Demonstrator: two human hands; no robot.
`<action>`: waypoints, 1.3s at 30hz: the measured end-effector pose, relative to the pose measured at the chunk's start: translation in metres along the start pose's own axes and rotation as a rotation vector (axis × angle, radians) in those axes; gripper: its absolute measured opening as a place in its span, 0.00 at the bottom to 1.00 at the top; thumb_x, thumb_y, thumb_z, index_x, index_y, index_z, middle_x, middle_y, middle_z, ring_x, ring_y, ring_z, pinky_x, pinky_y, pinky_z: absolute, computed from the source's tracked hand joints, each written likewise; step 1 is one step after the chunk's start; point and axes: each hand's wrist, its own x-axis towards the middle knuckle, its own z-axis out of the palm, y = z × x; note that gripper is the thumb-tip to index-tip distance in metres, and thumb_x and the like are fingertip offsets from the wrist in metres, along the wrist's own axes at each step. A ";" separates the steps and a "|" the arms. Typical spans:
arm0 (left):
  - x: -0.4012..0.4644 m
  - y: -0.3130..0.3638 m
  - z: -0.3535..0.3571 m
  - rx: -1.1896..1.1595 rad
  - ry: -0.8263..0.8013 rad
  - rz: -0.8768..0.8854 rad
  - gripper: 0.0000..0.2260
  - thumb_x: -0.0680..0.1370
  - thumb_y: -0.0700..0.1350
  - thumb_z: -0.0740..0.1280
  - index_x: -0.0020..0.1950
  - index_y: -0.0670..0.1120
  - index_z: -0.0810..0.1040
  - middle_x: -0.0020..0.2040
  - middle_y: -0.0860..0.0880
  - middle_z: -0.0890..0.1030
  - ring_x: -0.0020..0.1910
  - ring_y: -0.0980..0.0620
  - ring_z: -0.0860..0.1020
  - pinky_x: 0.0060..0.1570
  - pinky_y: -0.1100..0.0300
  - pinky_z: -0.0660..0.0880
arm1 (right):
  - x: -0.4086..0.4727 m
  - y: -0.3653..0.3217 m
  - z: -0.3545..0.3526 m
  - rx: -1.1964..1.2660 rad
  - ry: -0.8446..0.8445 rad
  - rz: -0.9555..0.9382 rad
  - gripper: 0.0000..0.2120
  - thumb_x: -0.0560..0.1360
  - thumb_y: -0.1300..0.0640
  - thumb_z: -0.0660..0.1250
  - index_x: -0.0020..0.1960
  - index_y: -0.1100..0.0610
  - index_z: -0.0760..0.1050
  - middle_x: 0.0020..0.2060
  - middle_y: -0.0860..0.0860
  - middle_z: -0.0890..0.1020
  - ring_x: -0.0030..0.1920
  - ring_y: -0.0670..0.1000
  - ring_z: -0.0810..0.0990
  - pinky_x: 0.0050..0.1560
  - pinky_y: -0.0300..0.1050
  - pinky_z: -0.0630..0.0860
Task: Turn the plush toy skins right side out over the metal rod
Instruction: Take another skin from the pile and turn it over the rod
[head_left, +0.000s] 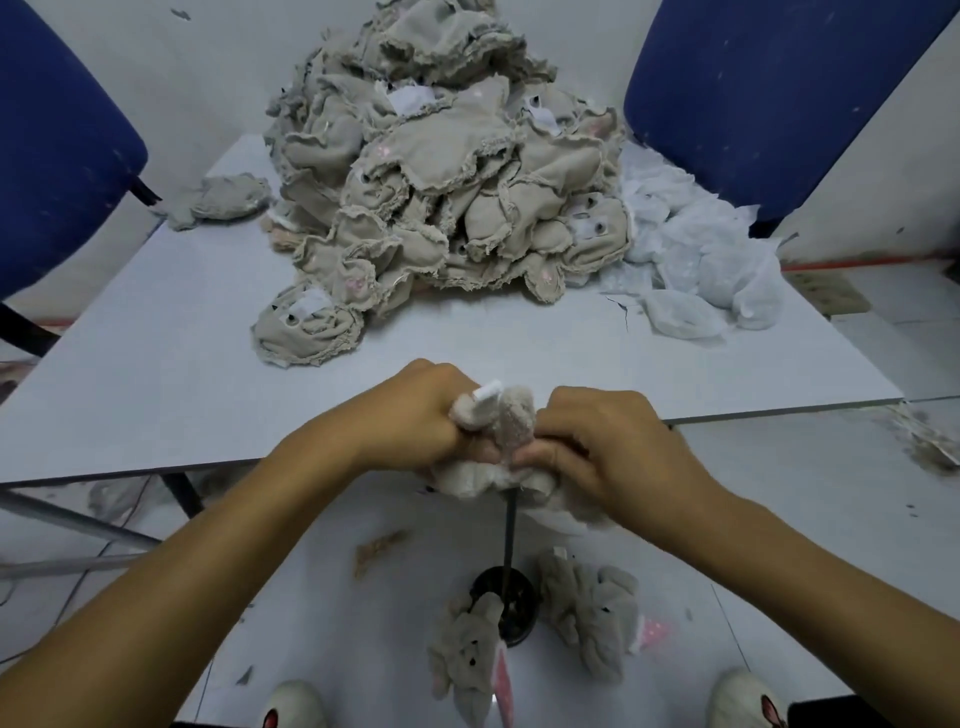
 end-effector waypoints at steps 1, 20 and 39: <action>0.001 0.001 0.001 0.080 -0.050 -0.017 0.11 0.71 0.44 0.77 0.33 0.48 0.77 0.31 0.51 0.79 0.32 0.56 0.75 0.33 0.61 0.72 | 0.001 0.002 0.001 -0.005 -0.069 0.018 0.15 0.78 0.47 0.68 0.44 0.57 0.83 0.37 0.49 0.77 0.41 0.54 0.78 0.40 0.51 0.73; 0.048 0.003 0.016 0.302 0.603 0.105 0.22 0.77 0.39 0.67 0.71 0.50 0.72 0.60 0.45 0.74 0.59 0.45 0.71 0.56 0.48 0.73 | 0.050 0.065 0.017 -0.056 0.220 0.369 0.16 0.79 0.53 0.66 0.66 0.48 0.74 0.62 0.53 0.69 0.63 0.55 0.66 0.57 0.46 0.69; 0.086 0.025 0.017 0.345 0.309 -0.091 0.08 0.74 0.54 0.71 0.42 0.52 0.76 0.38 0.56 0.75 0.43 0.50 0.75 0.35 0.57 0.67 | 0.026 0.097 -0.004 -0.229 0.171 0.406 0.24 0.73 0.66 0.67 0.68 0.53 0.73 0.63 0.57 0.73 0.61 0.61 0.68 0.52 0.55 0.73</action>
